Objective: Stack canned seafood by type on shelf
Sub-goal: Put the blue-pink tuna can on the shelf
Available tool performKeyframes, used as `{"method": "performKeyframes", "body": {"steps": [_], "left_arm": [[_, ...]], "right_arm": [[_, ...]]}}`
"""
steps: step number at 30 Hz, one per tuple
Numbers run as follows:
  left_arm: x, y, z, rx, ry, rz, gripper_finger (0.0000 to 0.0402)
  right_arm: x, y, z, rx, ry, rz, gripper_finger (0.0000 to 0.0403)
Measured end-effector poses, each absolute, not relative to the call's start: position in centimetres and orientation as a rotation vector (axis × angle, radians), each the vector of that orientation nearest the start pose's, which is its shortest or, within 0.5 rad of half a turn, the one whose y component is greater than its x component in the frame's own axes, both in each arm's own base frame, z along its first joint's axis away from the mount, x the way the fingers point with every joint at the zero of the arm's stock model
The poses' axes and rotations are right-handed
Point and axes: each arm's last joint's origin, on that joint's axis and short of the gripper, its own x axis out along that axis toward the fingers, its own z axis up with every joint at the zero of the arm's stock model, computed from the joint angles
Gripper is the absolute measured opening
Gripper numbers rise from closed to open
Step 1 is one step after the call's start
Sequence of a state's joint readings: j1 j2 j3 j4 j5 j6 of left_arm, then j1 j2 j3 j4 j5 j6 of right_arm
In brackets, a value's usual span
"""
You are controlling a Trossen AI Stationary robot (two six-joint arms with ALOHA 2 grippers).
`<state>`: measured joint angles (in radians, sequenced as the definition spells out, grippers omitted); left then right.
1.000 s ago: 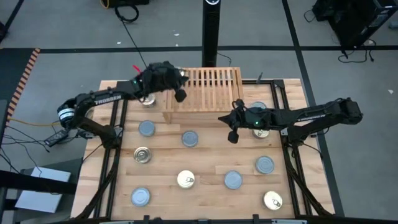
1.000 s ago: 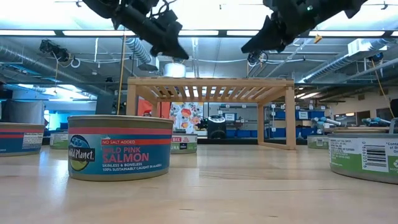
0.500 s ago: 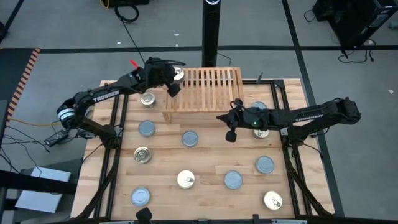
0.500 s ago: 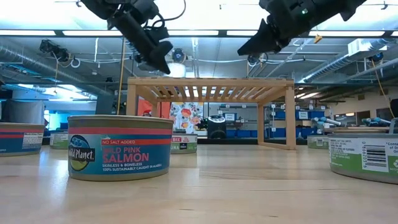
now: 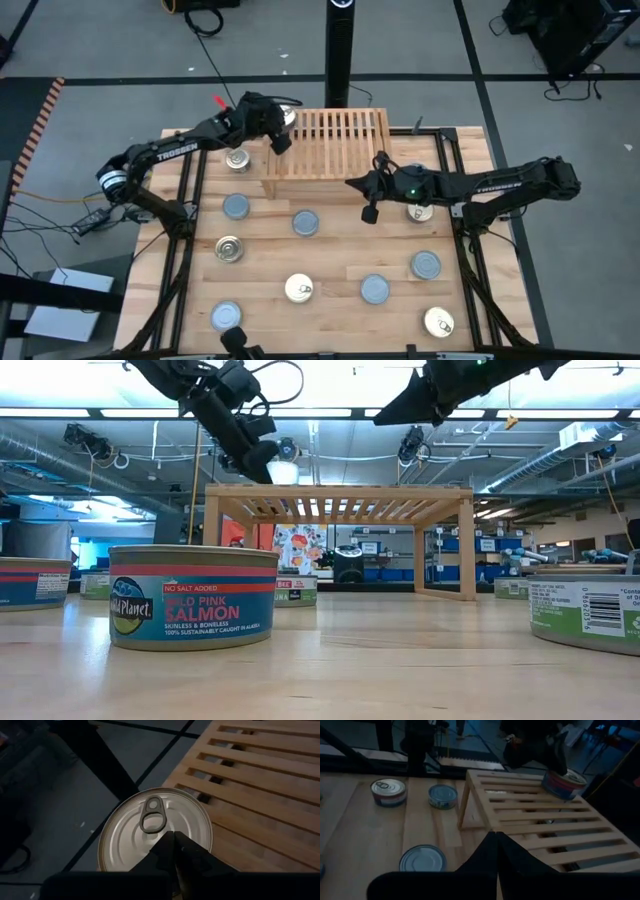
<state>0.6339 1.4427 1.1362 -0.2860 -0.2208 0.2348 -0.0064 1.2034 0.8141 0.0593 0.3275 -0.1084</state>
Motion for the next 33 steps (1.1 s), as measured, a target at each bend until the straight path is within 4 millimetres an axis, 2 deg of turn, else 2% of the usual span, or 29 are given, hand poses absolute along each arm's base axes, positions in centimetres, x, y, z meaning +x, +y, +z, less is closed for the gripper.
{"method": "performKeyframes", "body": {"steps": [33], "left_arm": [[24.95, 19.64, 29.36, 0.102, 0.712, 0.861, 0.0019]], "right_arm": [[26.41, -1.45, 28.08, -0.18, 0.36, -0.315, 0.0008]]}}
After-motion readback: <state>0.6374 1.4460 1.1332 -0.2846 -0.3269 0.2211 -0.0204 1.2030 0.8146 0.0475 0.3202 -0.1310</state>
